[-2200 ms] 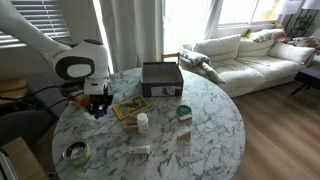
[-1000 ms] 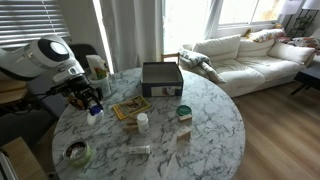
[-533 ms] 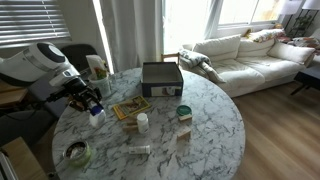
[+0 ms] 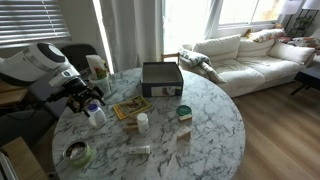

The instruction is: Pick up the container with a blue lid and place it the right way up on the table, pick up the container with a blue lid and put it in the clear storage container

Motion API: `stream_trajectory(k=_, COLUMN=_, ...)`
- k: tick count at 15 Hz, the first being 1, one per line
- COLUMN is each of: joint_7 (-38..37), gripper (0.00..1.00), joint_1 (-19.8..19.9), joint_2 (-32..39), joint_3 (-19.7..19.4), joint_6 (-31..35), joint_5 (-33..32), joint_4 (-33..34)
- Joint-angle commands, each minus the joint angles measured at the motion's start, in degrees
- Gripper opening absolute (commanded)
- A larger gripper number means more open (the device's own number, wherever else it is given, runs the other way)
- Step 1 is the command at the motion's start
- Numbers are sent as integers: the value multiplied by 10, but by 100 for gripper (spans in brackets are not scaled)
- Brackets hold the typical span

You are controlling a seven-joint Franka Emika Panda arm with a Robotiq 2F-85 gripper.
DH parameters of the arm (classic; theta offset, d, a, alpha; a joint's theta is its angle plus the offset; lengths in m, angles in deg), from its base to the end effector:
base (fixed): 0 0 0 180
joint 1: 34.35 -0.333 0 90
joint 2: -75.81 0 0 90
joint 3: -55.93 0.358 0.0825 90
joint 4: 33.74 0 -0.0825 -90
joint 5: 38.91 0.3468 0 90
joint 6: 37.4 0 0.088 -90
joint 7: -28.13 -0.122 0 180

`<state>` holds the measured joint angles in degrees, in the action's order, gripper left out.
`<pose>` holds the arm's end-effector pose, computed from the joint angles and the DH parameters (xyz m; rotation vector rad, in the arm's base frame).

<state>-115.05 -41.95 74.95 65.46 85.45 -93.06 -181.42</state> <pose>0.3818 0.0712 0.3123 1.8649 -1.7271 0.7872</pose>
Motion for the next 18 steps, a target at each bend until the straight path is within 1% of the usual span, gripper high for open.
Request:
stream_trajectory(k=1, joint_7=35, gripper=100, joint_1=9, joint_2=-15, joint_3=-18, joint_6=17, joint_5=25, joint_4=-6)
stream_trajectory(k=5, joint_7=80, gripper=100, joint_1=19, joint_2=-19, joint_3=-33, joint_6=43, joint_5=60, joint_4=2)
stream_trajectory(k=8, joint_7=131, gripper=100, joint_1=28, joint_2=-19, joint_3=-45, joint_6=79, joint_5=106, joint_4=9)
stream_trajectory(k=13, joint_7=237, gripper=100, joint_1=40, joint_2=-13, joint_3=-59, joint_6=135, joint_5=222, joint_4=11)
stream_trajectory(k=18, joint_7=341, gripper=100, joint_1=49, joint_2=-8, joint_3=-68, joint_6=143, joint_5=359, joint_4=11)
